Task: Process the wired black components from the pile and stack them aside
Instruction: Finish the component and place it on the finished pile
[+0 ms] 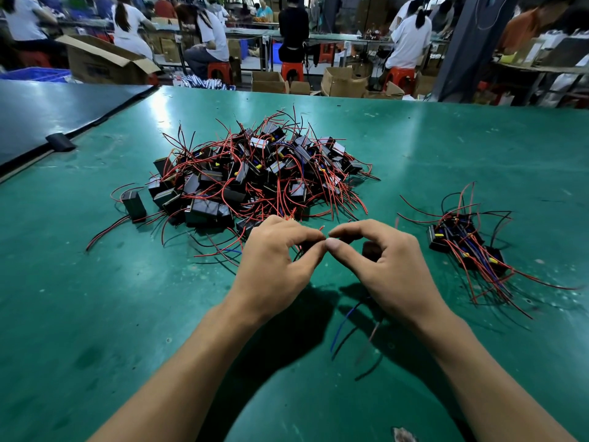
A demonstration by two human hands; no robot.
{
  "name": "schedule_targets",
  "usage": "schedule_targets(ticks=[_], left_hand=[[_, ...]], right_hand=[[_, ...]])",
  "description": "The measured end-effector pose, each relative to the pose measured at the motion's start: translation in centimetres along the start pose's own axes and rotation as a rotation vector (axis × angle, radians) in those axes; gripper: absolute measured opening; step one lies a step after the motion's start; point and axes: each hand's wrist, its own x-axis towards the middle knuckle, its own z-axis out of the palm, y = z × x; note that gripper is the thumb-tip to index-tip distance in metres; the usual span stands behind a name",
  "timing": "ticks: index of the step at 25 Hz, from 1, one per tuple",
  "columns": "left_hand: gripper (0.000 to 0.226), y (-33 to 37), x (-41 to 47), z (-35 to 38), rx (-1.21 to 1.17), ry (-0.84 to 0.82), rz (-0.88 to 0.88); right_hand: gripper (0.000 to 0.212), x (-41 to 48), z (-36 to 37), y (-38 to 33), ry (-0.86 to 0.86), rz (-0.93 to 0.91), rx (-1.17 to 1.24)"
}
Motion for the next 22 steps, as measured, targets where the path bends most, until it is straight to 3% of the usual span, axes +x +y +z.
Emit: schedule_targets(ticks=[3, 11, 22], left_hand=[[0.013, -0.15, -0.11, 0.16, 0.092, -0.039, 0.08], [0.018, -0.43, -0.07, 0.11, 0.139, -0.083, 0.098], [0.01, -0.31, -0.21, 0.6, 0.237, -0.009, 0.222]], right_hand=[[0.004, 0.04, 0.21, -0.01, 0.022, -0.029, -0.013], [0.005, 0.26, -0.57, 0.72, -0.077, -0.061, -0.039], [0.024, 0.76, 0.23, 0.79, -0.122, 0.354, 0.145]])
